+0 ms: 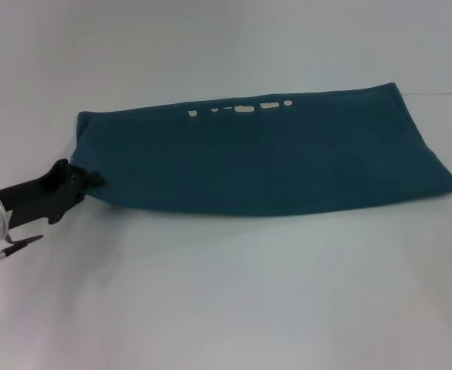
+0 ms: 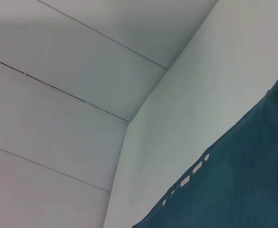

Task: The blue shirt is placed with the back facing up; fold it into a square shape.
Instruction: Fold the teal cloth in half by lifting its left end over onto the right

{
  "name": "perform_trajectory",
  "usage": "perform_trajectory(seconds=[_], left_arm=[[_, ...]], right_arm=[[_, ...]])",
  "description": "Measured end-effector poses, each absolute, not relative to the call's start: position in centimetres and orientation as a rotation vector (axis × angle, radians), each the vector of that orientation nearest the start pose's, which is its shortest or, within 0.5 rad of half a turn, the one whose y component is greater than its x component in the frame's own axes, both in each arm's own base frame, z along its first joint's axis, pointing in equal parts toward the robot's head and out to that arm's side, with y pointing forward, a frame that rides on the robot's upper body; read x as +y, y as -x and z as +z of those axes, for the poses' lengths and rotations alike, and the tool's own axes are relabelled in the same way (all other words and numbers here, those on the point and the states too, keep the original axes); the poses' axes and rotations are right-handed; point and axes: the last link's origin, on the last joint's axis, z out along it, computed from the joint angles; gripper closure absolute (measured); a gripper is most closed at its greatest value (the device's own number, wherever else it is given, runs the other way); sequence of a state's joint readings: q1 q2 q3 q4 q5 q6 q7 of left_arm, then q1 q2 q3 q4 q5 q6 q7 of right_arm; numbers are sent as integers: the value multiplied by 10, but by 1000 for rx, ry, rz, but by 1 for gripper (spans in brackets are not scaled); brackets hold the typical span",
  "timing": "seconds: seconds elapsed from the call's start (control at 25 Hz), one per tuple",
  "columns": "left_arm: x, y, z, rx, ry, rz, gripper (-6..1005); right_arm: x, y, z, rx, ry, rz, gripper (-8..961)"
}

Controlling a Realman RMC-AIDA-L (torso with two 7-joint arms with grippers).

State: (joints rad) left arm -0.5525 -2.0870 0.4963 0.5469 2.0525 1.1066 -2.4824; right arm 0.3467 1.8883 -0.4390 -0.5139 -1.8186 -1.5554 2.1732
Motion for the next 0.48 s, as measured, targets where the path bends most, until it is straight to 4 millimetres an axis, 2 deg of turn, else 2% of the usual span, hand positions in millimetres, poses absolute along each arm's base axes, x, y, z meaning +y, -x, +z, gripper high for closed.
perform_trajectory(seconds=[0.28,0.48], left_arm=[[372,327,23,2636,-2159,1100,991],[369,340,36,2690,-2237,1030,992]], right_arm=[[298,-357,104,1794,1838,1170,145],[299,-358,103,1795,1826,1164,145]])
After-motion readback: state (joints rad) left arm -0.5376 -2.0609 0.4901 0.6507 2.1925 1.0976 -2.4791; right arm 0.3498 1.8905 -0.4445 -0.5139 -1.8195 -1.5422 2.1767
